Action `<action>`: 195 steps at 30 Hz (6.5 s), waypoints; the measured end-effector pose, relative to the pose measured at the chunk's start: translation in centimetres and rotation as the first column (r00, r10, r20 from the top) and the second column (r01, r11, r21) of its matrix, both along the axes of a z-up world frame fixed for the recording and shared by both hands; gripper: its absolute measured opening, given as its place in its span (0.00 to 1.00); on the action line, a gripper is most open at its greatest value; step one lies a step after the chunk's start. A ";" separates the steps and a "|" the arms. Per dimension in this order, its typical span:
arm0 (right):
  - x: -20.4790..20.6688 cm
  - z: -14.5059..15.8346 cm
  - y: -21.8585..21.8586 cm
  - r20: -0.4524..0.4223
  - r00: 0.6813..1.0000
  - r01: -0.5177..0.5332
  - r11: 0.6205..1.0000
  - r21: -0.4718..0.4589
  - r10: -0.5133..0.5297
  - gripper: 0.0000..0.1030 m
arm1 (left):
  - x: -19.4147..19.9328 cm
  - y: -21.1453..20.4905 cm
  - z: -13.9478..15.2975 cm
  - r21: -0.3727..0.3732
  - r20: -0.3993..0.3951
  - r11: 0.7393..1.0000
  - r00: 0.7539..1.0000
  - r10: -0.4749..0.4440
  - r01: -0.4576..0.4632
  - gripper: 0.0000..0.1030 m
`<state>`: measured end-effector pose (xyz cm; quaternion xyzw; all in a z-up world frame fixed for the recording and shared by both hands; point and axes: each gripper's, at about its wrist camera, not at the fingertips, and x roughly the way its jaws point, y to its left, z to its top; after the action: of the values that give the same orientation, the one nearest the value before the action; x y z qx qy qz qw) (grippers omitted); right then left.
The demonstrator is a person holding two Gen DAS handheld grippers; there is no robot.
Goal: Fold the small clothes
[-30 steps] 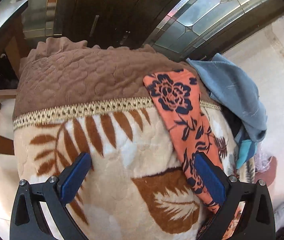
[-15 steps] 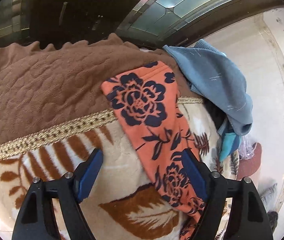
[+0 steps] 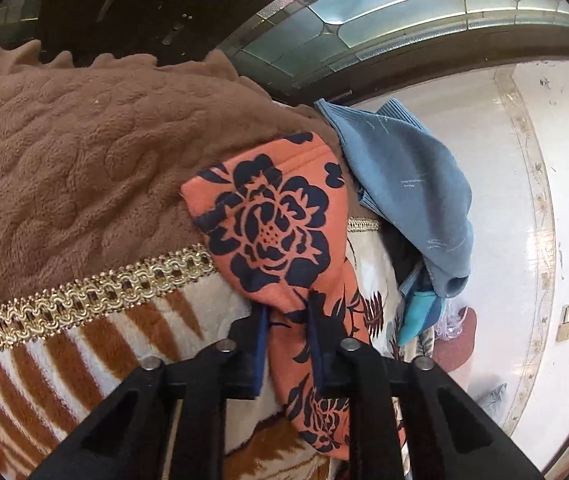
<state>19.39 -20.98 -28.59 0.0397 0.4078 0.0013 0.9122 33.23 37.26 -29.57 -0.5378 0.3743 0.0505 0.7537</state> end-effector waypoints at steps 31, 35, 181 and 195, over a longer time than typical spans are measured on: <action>-13.8 5.2 -17.2 0.246 0.880 0.346 0.903 0.253 -0.406 0.23 | -8.5 -43.5 24.0 0.568 0.115 0.555 0.610 -0.784 0.607 0.08; -13.5 2.7 -19.4 0.204 0.849 0.422 0.858 0.293 -0.487 0.23 | -12.0 -54.0 21.0 0.556 0.010 0.346 0.410 -0.912 0.756 0.14; -28.9 -1.3 -12.0 -0.447 0.895 0.254 0.811 0.527 0.010 0.10 | -29.8 -28.9 -1.8 0.328 -0.434 0.341 0.461 -0.774 0.881 0.07; -26.3 11.7 -17.6 -0.043 0.991 0.113 0.641 0.759 -0.124 0.10 | -22.9 -26.3 12.8 0.346 -0.027 0.480 0.520 -0.854 0.806 0.07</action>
<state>-6.87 -38.61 -16.91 0.4446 0.3601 0.1127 0.8124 10.37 10.99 -16.75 -0.1629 0.5170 -0.3017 0.7843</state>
